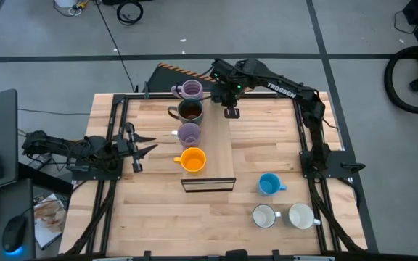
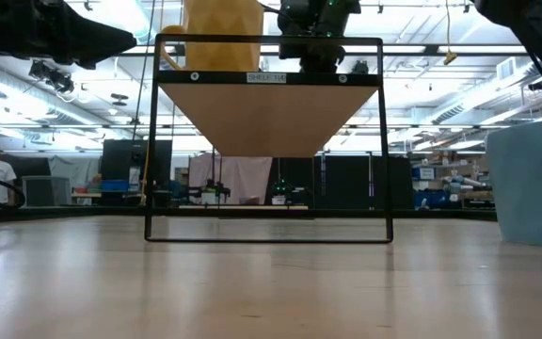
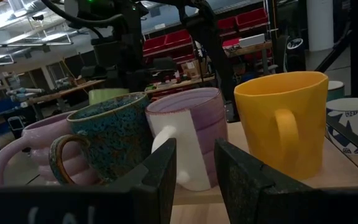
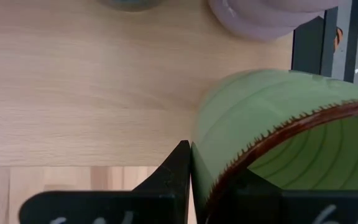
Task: Place coffee mugs
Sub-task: Put the green mug on the shelf
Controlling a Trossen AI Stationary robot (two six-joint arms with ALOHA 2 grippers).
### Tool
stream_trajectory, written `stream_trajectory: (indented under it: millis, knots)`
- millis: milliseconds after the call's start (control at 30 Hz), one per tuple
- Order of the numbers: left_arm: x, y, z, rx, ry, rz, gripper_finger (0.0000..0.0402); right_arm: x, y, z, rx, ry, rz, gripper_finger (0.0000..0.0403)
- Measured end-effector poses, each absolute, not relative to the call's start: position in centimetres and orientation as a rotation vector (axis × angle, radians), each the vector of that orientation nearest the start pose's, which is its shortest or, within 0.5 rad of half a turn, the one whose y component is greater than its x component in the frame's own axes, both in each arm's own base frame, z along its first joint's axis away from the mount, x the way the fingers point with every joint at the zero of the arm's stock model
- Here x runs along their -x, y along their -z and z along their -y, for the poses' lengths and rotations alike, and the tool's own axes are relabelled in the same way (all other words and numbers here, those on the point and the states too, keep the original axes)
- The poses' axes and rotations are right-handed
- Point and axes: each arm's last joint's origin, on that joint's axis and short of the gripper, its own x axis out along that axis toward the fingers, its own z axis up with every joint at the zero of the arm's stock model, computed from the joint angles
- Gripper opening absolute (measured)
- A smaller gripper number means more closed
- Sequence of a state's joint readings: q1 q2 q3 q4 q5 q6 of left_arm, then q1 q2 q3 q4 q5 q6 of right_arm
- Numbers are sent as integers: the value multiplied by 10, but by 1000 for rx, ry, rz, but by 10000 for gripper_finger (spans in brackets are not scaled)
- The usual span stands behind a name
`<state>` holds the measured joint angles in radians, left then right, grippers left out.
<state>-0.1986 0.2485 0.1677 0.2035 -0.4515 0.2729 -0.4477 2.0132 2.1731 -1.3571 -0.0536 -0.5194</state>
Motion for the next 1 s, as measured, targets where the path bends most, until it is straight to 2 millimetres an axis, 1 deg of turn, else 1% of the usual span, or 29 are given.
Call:
stream_trajectory:
  millis: [367, 733, 833, 1000]
  knots:
    - [-107, -220, 9, -232, -267, 82, 114, -356, -350, 185, 133, 50, -1207, 37]
    - [-107, -220, 9, -231, -267, 82, 114, -355, -345, 188, 120, 34, -1205, 37]
    - [-107, -220, 9, -232, -266, 79, 114, -357, -346, 189, 130, 43, -1184, 48]
    - [-107, -219, 9, -234, -266, 76, 114, -358, -346, 190, 145, 62, -1179, 84]
